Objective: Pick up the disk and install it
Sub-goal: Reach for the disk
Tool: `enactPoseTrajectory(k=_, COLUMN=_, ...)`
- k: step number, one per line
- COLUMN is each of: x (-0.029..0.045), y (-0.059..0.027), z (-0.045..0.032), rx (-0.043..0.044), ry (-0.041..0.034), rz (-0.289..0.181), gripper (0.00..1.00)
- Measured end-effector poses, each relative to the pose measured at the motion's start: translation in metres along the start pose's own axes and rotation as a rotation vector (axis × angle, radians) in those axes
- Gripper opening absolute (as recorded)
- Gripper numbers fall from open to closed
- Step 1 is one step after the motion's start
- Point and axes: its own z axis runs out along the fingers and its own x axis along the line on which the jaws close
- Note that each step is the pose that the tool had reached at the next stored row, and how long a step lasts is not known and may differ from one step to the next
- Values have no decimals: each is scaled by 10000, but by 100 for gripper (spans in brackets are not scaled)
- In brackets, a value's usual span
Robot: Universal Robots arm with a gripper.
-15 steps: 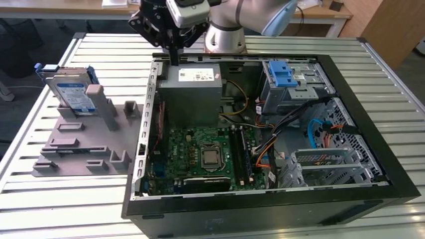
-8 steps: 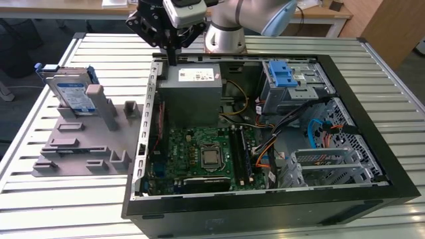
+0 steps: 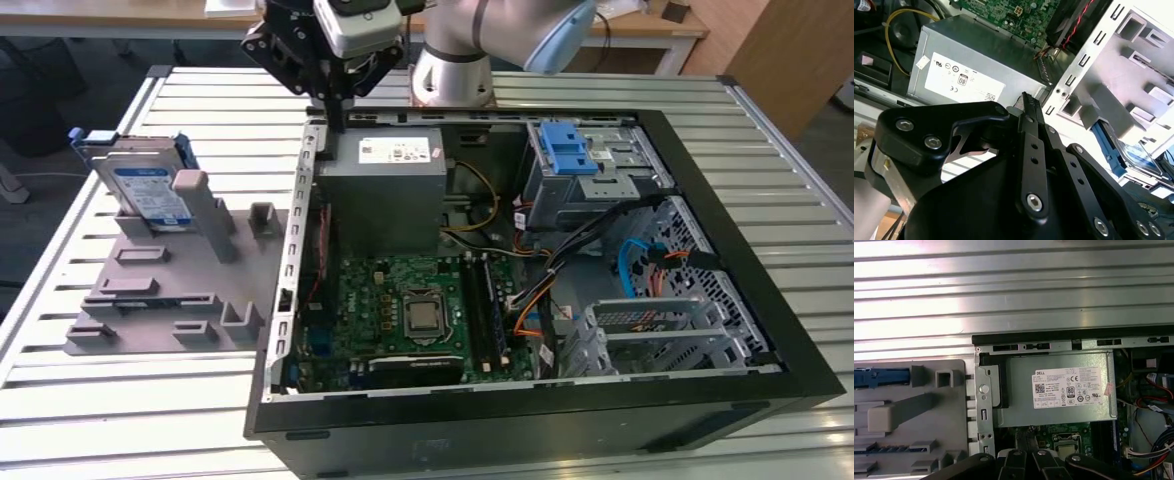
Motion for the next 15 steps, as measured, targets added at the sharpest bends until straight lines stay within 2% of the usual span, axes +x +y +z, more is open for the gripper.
enactPoseTrajectory(k=15, x=66, y=-6, z=5, rx=15, ry=173, rz=7, gripper=11)
